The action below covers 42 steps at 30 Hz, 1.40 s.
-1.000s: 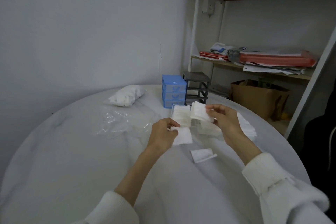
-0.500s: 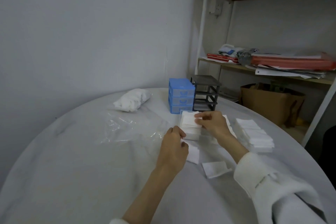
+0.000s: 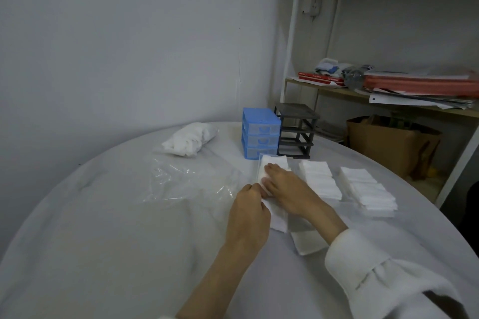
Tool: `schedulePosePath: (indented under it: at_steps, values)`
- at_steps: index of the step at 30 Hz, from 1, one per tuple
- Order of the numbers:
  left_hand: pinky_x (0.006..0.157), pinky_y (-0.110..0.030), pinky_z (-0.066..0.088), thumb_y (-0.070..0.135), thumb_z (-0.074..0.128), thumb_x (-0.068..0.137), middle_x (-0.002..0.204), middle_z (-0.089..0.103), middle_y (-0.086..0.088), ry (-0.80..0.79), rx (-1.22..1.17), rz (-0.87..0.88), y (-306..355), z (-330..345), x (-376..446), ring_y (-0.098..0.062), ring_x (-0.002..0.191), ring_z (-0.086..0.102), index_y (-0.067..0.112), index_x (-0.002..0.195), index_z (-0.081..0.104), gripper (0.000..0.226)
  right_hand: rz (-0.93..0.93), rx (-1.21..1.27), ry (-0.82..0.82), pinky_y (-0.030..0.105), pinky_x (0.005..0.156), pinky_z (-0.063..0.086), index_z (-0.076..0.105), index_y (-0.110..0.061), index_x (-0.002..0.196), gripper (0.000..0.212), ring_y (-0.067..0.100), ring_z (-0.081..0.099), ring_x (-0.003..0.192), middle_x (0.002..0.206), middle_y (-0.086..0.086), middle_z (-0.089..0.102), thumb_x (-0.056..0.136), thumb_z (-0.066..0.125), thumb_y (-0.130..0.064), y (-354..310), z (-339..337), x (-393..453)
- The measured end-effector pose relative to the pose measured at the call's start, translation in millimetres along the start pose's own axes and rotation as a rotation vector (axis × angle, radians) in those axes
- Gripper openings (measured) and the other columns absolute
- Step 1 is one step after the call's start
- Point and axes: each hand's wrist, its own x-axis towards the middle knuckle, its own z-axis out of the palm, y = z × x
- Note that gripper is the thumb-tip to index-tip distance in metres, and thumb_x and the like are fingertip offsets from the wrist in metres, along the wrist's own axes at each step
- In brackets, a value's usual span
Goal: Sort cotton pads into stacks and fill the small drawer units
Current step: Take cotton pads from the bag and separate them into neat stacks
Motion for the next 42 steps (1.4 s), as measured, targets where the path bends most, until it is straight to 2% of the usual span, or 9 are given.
schedulePosePath:
  at_steps: [2, 4, 12, 20, 23, 29, 32, 35, 42]
  values:
    - [0.075, -0.018, 0.04, -0.006, 0.036, 0.083, 0.103, 0.058, -0.006, -0.033, -0.002, -0.007, -2.0, 1.0, -1.0, -0.015, 0.09, 0.053, 0.005, 0.104, 0.06, 0.034, 0.013, -0.056, -0.119, 0.032, 0.112, 0.022, 0.022, -0.003, 0.146, 0.049, 0.02, 0.019, 0.142, 0.155, 0.009, 0.02, 0.103, 0.026, -0.028, 2.4, 4.0, -0.9]
    - [0.078, -0.022, 0.043, -0.006, 0.036, 0.081, 0.104, 0.06, -0.008, -0.054, -0.004, -0.013, -2.7, 0.6, -0.6, -0.016, 0.092, 0.055, 0.004, 0.105, 0.062, 0.037, 0.009, -0.095, -0.172, 0.027, 0.115, 0.009, 0.007, -0.008, 0.15, 0.054, 0.014, 0.005, 0.145, 0.158, 0.005, 0.004, 0.103, 0.021, -0.031, 3.5, 3.1, -2.7]
    - [0.054, -0.024, 0.038, 0.013, 0.041, 0.095, 0.061, 0.048, 0.001, -0.155, -0.038, -0.06, -4.0, -5.2, 4.8, -0.014, 0.054, 0.044, 0.009, 0.066, 0.052, 0.031, 0.019, -0.093, -0.234, 0.024, 0.114, 0.002, 0.001, -0.011, 0.15, 0.056, 0.009, -0.001, 0.145, 0.158, 0.0, -0.003, 0.103, 0.017, -0.037, 4.9, 1.9, -3.3]
    - [0.05, -0.018, 0.031, 0.02, 0.055, 0.086, 0.055, 0.044, 0.004, -0.306, -0.147, -0.161, 3.1, -11.6, 5.7, -0.009, 0.052, 0.039, 0.012, 0.056, 0.043, 0.033, -0.017, 0.175, -0.082, 0.019, 0.112, 0.006, 0.014, -0.018, 0.15, 0.052, 0.006, 0.009, 0.143, 0.157, -0.006, 0.01, 0.102, 0.028, -0.034, 10.4, -8.6, -10.1]
    - [0.044, -0.01, 0.031, 0.009, 0.06, 0.08, 0.054, 0.043, 0.005, -0.311, -0.093, -0.13, 2.0, -10.7, 4.9, -0.006, 0.049, 0.039, 0.014, 0.058, 0.048, 0.025, -0.064, 0.186, 0.001, 0.029, 0.113, 0.021, 0.031, -0.02, 0.145, 0.045, 0.013, 0.026, 0.139, 0.153, -0.004, 0.028, 0.101, 0.038, -0.026, 12.6, -12.6, -12.7]
    - [0.05, -0.008, 0.037, 0.007, 0.061, 0.084, 0.064, 0.055, 0.0, -0.206, -0.277, -0.208, 2.8, -11.3, 9.8, -0.01, 0.058, 0.048, 0.015, 0.064, 0.053, 0.023, -0.182, 0.218, 0.157, 0.013, 0.083, 0.041, 0.066, -0.019, 0.101, 0.019, -0.004, 0.054, 0.093, 0.1, -0.013, 0.061, 0.091, 0.055, -0.01, 14.0, -25.2, -23.3]
    - [0.075, -0.031, 0.053, 0.007, 0.059, 0.088, 0.088, 0.068, -0.012, -0.185, -0.425, -0.26, 5.2, -9.6, 11.2, -0.024, 0.08, 0.064, 0.009, 0.084, 0.059, 0.004, -0.172, 0.272, 0.125, 0.007, 0.074, 0.042, 0.066, -0.018, 0.099, 0.015, -0.005, 0.056, 0.086, 0.095, -0.009, 0.064, 0.088, 0.061, -0.01, 17.4, -31.4, -27.6]
    - [0.083, -0.048, 0.054, 0.002, 0.059, 0.088, 0.091, 0.067, -0.017, -0.171, -0.535, -0.268, 7.4, -8.8, 11.0, -0.034, 0.088, 0.066, 0.013, 0.081, 0.056, 0.013, -0.156, 0.301, 0.127, 0.009, 0.071, 0.043, 0.066, -0.017, 0.097, 0.012, 0.004, 0.058, 0.085, 0.094, -0.004, 0.065, 0.085, 0.066, -0.014, 22.5, -36.2, -32.9]
    - [0.081, -0.041, 0.053, -0.007, 0.072, 0.074, 0.072, 0.066, -0.008, -0.218, -0.734, -0.35, 12.0, -13.3, 10.6, -0.022, 0.072, 0.064, 0.009, 0.083, 0.058, 0.023, -0.173, 0.35, 0.136, 0.015, 0.073, 0.047, 0.067, -0.018, 0.086, 0.005, 0.004, 0.06, 0.08, 0.086, -0.007, 0.066, 0.084, 0.068, -0.014, 23.5, -43.2, -40.3]
